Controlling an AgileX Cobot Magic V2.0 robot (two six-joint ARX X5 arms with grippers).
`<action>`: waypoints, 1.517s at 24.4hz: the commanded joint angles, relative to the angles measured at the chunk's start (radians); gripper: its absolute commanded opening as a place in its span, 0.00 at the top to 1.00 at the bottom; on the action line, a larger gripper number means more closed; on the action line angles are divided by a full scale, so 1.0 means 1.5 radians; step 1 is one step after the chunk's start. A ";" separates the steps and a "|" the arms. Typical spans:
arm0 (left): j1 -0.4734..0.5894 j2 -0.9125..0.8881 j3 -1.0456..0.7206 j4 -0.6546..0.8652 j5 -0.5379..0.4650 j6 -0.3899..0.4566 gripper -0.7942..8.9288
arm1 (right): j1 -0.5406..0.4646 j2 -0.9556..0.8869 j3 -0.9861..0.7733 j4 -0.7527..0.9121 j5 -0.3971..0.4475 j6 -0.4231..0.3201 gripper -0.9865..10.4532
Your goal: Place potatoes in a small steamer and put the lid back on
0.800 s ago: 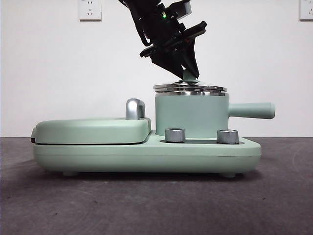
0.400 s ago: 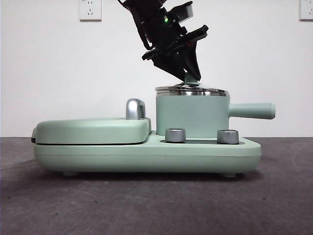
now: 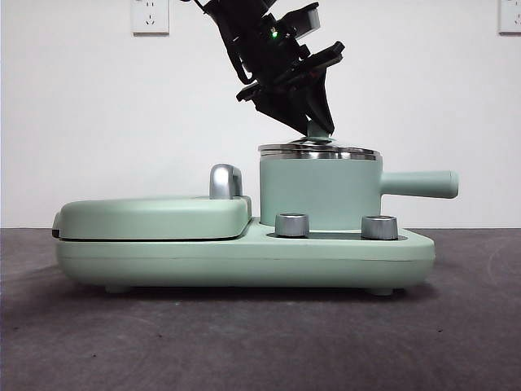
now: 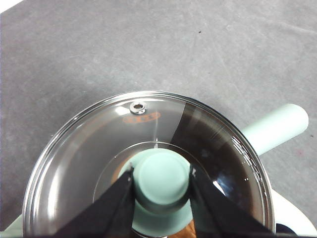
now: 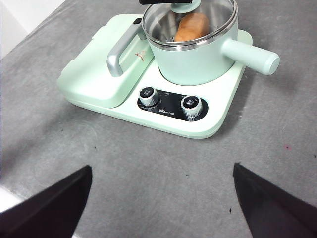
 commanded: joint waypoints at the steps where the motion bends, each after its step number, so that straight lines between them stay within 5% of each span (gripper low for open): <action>1: -0.006 0.026 0.018 0.010 0.031 0.012 0.90 | 0.004 0.001 0.003 0.003 0.000 0.007 0.52; 27: 0.007 -0.002 0.020 -0.012 0.032 0.023 0.89 | 0.004 0.001 0.003 0.004 0.001 0.013 0.52; 29: 0.007 -0.002 0.020 -0.016 0.032 0.014 0.80 | 0.004 0.001 0.003 0.004 0.001 0.015 0.52; 33: 0.010 -0.006 0.030 -0.012 0.032 -0.040 0.34 | 0.004 0.001 0.003 0.004 0.001 0.017 0.52; 37: 0.016 -0.069 0.040 -0.117 0.032 -0.051 0.31 | 0.004 0.001 0.003 0.004 0.000 0.017 0.52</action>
